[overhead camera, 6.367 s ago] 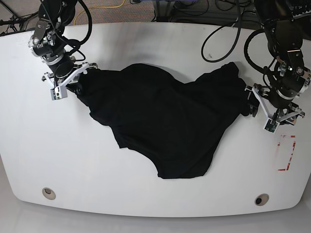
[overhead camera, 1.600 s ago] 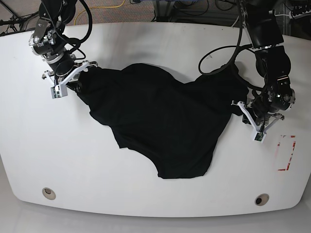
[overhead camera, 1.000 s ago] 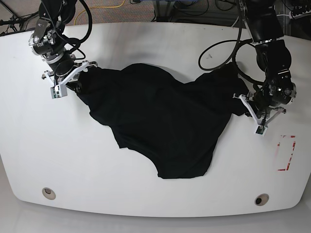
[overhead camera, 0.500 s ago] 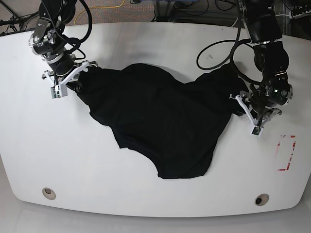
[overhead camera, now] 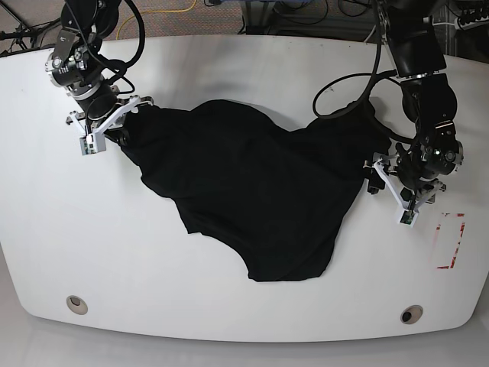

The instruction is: Fold the T-shirt properly

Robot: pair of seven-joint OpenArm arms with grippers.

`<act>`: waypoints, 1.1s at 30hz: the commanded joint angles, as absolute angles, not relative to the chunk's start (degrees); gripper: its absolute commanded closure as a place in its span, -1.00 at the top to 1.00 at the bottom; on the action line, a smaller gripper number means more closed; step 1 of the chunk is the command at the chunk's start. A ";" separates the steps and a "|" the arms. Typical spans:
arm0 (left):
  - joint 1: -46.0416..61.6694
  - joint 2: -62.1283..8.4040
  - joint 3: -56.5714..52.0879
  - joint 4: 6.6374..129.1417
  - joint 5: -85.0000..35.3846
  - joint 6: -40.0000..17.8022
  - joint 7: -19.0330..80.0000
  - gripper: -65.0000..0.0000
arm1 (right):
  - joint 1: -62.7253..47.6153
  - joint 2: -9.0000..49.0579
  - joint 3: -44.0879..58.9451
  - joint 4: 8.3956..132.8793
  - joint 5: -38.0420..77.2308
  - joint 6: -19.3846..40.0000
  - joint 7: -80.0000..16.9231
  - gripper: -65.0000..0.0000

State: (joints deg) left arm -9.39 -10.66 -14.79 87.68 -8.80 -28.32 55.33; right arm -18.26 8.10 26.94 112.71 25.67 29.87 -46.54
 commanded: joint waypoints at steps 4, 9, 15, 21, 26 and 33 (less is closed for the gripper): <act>-10.89 -10.58 -14.85 86.94 -8.37 -28.07 54.48 0.34 | -17.90 8.58 27.18 113.89 26.57 30.06 -45.06 -1.00; -11.21 -10.35 -14.93 85.97 -8.09 -28.09 54.37 0.32 | -17.87 8.57 27.24 113.85 26.54 30.01 -45.08 -1.00; -10.66 -10.18 -14.56 86.49 -8.91 -28.36 54.10 0.24 | -17.98 8.54 27.21 113.89 26.50 30.05 -44.98 -1.00; -10.31 -9.96 -14.02 86.65 -9.01 -28.35 53.43 0.06 | -17.91 8.52 27.25 113.88 26.49 30.04 -45.06 -1.00; -10.92 -9.63 -13.44 85.59 -8.45 -28.35 52.69 -0.39 | -17.72 8.62 27.26 113.88 26.52 29.95 -45.13 -1.00; -11.47 -9.75 -13.75 83.62 -8.45 -28.14 50.63 -0.89 | -17.75 8.50 27.29 113.92 26.32 30.03 -44.98 -1.00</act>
State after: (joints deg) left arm -9.82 -9.10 -13.30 83.74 -8.16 -28.34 52.80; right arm -18.15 8.10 26.96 112.73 25.65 29.85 -46.57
